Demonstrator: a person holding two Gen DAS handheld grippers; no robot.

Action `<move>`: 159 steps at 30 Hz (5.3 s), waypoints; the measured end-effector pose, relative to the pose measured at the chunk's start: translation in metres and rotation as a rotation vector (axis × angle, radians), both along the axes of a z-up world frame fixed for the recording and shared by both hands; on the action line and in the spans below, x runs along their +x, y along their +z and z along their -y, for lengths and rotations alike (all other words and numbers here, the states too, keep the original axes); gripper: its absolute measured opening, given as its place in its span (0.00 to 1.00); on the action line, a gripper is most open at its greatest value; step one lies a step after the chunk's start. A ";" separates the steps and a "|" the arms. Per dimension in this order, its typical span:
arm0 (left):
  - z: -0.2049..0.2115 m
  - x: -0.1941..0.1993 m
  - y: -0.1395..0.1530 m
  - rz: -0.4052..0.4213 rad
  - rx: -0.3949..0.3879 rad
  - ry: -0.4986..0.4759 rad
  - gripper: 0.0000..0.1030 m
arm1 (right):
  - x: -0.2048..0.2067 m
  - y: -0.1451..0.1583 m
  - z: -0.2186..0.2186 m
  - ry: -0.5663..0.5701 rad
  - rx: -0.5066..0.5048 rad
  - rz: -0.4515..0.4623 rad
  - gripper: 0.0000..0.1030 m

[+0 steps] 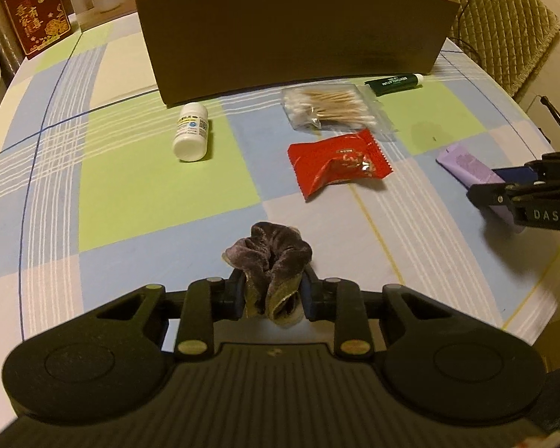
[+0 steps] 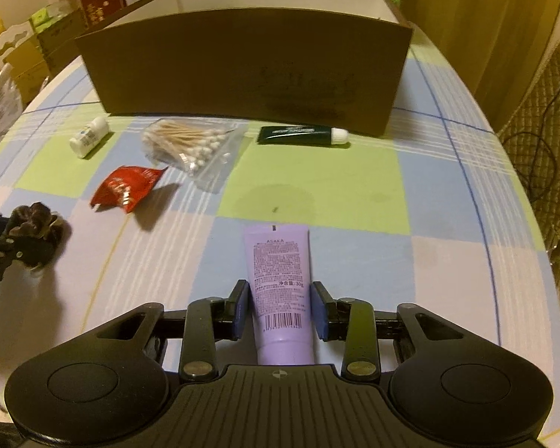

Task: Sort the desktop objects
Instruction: 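Carry the purple tube and brown scrunchie over the brown box with both tools, then open both tools to drop the tube and scrunchie into the box, then withdraw both tools from the box toward the remaining table items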

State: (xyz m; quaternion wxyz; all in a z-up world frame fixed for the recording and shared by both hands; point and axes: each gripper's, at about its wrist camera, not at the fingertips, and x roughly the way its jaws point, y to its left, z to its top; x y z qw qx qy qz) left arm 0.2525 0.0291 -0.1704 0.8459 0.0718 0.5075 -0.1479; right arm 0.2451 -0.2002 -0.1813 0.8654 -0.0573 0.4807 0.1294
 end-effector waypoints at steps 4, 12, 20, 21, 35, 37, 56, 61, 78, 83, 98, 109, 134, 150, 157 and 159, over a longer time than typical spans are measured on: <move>0.001 -0.003 0.011 0.037 0.019 -0.012 0.22 | -0.004 0.006 -0.002 0.020 0.051 -0.021 0.31; 0.006 0.007 0.051 0.124 -0.014 -0.029 0.22 | -0.002 0.041 -0.003 0.006 0.154 0.024 0.31; 0.018 0.029 0.084 0.187 -0.054 -0.052 0.22 | 0.010 0.070 -0.008 0.027 0.224 0.063 0.31; 0.019 0.033 0.087 0.195 -0.057 -0.054 0.22 | 0.013 0.073 -0.009 0.031 0.228 0.071 0.31; 0.036 0.096 0.121 0.276 -0.066 -0.089 0.23 | 0.074 0.120 -0.011 0.053 0.262 0.188 0.31; 0.038 0.108 0.124 0.282 -0.068 -0.092 0.23 | 0.086 0.125 -0.011 0.048 0.268 0.199 0.31; 0.069 0.257 0.114 0.230 -0.089 -0.117 0.23 | 0.240 0.119 -0.025 -0.004 0.257 0.167 0.31; 0.076 0.290 0.096 0.193 -0.075 -0.121 0.23 | 0.269 0.103 -0.025 -0.020 0.234 0.139 0.31; 0.077 0.341 0.052 0.126 -0.051 -0.099 0.23 | 0.330 0.054 -0.031 -0.033 0.194 0.050 0.31; 0.077 0.346 0.048 0.121 -0.048 -0.096 0.23 | 0.336 0.048 -0.033 -0.037 0.175 0.068 0.31; 0.081 0.352 0.045 0.125 -0.040 -0.093 0.25 | 0.335 0.052 -0.027 -0.014 0.202 0.071 0.34; 0.077 0.348 0.056 0.174 0.000 -0.062 0.56 | 0.333 0.055 -0.025 -0.012 0.214 0.073 0.47; 0.046 0.278 0.105 0.199 -0.007 0.034 0.88 | 0.262 0.105 -0.022 -0.016 0.241 0.164 0.98; 0.037 0.210 0.128 0.214 -0.009 0.062 0.89 | 0.197 0.130 -0.023 -0.042 0.206 0.182 0.98; 0.034 0.174 0.136 0.231 -0.018 0.065 0.89 | 0.167 0.140 -0.025 -0.041 0.207 0.190 0.98; 0.033 0.164 0.139 0.236 -0.017 0.068 0.89 | 0.157 0.142 -0.024 -0.040 0.207 0.193 0.98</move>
